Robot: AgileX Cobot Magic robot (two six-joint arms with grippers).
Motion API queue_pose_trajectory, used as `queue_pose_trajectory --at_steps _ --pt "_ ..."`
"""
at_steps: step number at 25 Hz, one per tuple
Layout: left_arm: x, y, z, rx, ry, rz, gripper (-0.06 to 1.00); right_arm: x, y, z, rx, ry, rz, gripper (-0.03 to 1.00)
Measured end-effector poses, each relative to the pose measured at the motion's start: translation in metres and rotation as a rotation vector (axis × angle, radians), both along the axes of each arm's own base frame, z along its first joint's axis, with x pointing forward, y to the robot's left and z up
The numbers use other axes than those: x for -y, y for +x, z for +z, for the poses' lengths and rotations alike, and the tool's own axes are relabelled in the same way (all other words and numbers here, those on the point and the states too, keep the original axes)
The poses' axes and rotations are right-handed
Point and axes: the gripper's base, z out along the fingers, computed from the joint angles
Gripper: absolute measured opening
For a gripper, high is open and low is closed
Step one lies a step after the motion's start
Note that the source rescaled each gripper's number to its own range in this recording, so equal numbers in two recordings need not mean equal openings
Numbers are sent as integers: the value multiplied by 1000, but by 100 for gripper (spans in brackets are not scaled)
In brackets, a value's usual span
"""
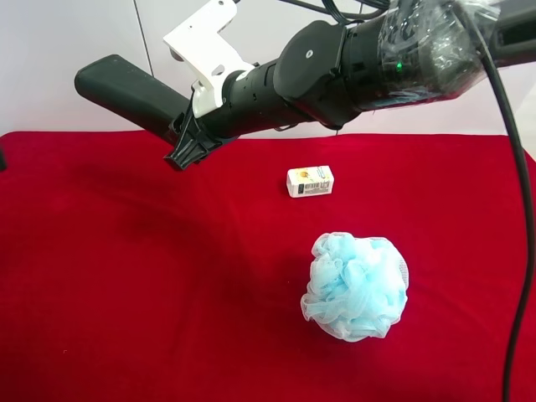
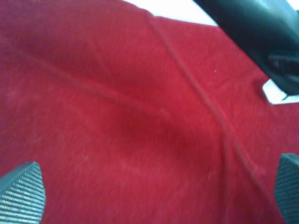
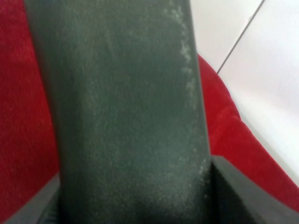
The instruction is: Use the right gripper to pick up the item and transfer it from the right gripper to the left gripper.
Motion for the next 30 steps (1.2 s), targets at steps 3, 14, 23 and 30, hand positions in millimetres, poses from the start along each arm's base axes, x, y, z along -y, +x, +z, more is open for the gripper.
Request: queue_pose_trajectory --at_steps 3,14,23,30 --pt "0 26 -7 -11 -19 10 98 0 0 0 -5 5 -4 6" --pt "6 91 -49 -111 -127 -30 98 0 0 0 -22 30 -24 5" --pt "20 120 -47 -30 -230 -178 98 0 0 0 -30 40 -33 4" --pt "23 147 -43 -26 -248 -219 96 0 0 0 -54 64 -51 4"
